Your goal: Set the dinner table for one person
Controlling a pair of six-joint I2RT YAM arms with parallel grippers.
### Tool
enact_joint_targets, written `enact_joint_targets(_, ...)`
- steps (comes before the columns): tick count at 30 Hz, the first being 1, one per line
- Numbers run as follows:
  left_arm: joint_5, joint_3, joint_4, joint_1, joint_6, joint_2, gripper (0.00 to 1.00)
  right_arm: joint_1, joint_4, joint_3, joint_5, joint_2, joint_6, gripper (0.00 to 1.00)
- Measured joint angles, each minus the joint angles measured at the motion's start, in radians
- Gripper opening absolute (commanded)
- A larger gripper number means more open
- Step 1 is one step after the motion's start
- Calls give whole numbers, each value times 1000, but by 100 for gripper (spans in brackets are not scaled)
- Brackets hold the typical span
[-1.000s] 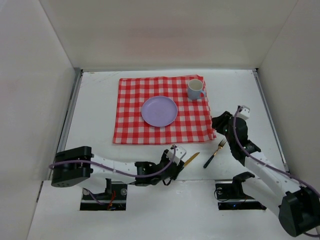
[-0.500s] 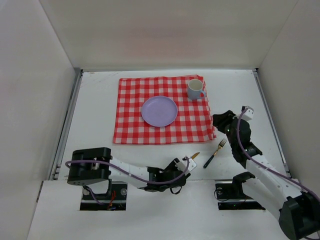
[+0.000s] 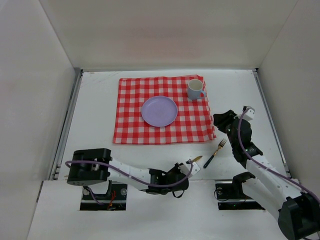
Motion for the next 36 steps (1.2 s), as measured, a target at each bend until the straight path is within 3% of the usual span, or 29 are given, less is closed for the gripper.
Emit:
enact_joint_targets(8,-41,0,-63,18,-34,-281,3,-18,2,-19,-2,-34,9,51)
enact_joint_targets(13,-77,26,-74,152,-85,-335,3,-33,3,-19,-9,-54,18,51)
enact_joint_targets(23,-100,314,-79,462,-170,-23,3,-33,3,-19,-28,-5,19,52)
enact_joint_targets(29,-101,500,-92,525,-202,196,2,-33,3,-19,-35,1,19,52)
enact_joint_targets(36,-104,613,-141,561,-282,351,2,-33,3,-19,-47,-2,20,52)
